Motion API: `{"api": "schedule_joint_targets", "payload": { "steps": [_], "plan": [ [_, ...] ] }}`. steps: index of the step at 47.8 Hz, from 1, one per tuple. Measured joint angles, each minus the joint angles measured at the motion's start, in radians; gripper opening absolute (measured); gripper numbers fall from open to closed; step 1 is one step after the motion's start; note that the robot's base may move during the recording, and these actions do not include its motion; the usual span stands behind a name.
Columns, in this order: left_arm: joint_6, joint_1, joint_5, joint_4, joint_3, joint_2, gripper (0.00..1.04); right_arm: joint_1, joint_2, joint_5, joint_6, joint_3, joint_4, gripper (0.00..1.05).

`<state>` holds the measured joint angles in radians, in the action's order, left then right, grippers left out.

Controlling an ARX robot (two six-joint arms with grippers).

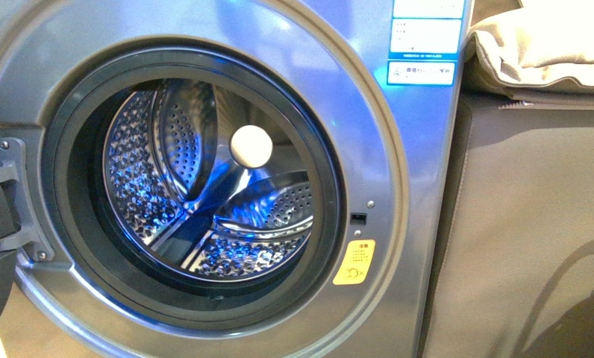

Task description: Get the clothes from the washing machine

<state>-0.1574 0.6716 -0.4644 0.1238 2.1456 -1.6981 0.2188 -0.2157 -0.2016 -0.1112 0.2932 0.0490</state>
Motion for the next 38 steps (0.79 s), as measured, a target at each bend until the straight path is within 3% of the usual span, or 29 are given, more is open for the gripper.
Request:
{"api": "schedule_joint_targets", "payload": {
  "steps": [5,8,13,15,28,38],
  "plan": [
    [0.000,0.000,0.000,0.000,0.000,0.000,0.98,-0.148,0.030,0.174,0.063,-0.060,0.012,0.41],
    [0.006,0.007,0.027,0.012,0.005,0.000,0.98,-0.200,0.049,0.189,0.084,-0.086,0.006,0.29],
    [0.112,0.021,0.439,0.126,0.034,0.005,0.98,-0.214,0.081,0.198,0.100,-0.120,-0.011,0.08],
    [0.135,0.013,0.545,0.125,0.027,0.019,0.98,-0.214,0.090,0.198,0.106,-0.135,-0.013,0.01],
    [0.154,-0.062,0.709,0.080,-0.154,0.198,0.98,-0.215,0.130,0.198,0.108,-0.193,-0.029,0.02],
    [0.127,-0.123,0.784,0.051,-0.447,0.407,0.98,-0.215,0.158,0.198,0.108,-0.227,-0.036,0.02]
  ]
}}
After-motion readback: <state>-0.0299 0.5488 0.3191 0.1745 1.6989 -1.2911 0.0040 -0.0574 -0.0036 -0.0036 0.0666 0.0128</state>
